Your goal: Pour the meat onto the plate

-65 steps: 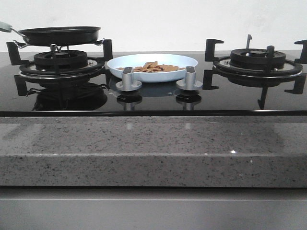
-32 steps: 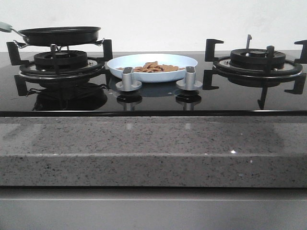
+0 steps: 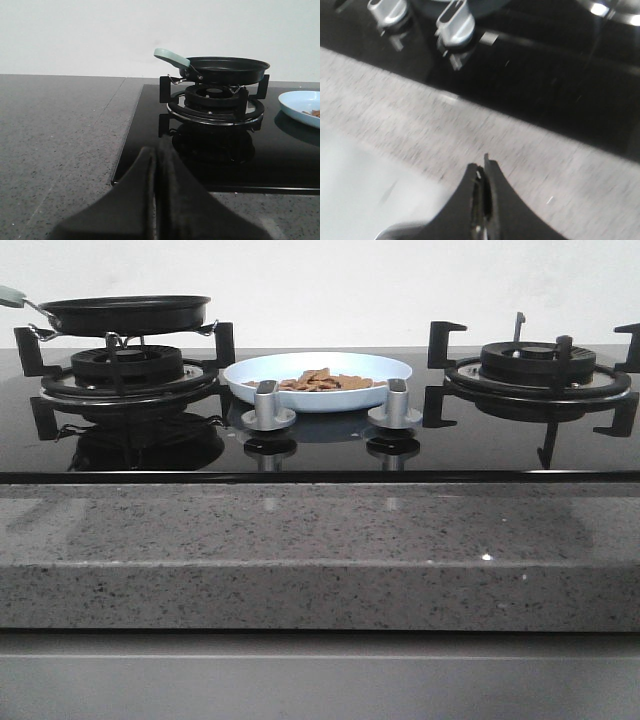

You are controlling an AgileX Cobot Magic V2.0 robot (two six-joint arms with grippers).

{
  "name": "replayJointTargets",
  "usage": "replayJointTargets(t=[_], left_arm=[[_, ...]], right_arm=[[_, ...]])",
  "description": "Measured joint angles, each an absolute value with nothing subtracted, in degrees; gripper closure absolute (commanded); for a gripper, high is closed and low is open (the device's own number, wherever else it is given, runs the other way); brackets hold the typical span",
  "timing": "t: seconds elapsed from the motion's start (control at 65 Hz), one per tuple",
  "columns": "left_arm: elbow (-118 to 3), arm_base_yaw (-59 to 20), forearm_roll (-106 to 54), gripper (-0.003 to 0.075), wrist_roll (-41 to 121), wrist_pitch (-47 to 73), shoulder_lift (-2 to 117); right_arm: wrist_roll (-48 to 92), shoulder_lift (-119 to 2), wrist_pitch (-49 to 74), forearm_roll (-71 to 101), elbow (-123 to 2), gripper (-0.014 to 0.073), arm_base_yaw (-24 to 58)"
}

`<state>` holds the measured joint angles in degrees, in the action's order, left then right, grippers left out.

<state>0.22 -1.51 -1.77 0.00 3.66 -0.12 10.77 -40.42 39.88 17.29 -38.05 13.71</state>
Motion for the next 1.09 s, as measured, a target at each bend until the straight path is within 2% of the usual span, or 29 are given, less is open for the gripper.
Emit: replayJointTargets(t=[0.231, 0.354, 0.631, 1.093], left_arm=[[0.2, -1.5, -1.8, 0.0741, 0.0, 3.7, -0.1], [0.2, -1.5, -1.8, 0.0741, 0.0, 3.7, -0.1], [0.2, -1.5, -1.8, 0.0741, 0.0, 3.7, -0.1], [0.2, -1.5, -1.8, 0.0741, 0.0, 3.5, -0.1]], right_arm=[[10.8, -25.7, 16.9, 13.8, -23.3, 0.0664, 5.7], [10.8, -16.4, 10.1, 13.8, -15.0, 0.0664, 2.2], [10.8, -0.6, 9.0, 13.8, -1.0, 0.0664, 1.1], [10.8, 0.6, 9.0, 13.8, 1.5, 0.0664, 0.5]])
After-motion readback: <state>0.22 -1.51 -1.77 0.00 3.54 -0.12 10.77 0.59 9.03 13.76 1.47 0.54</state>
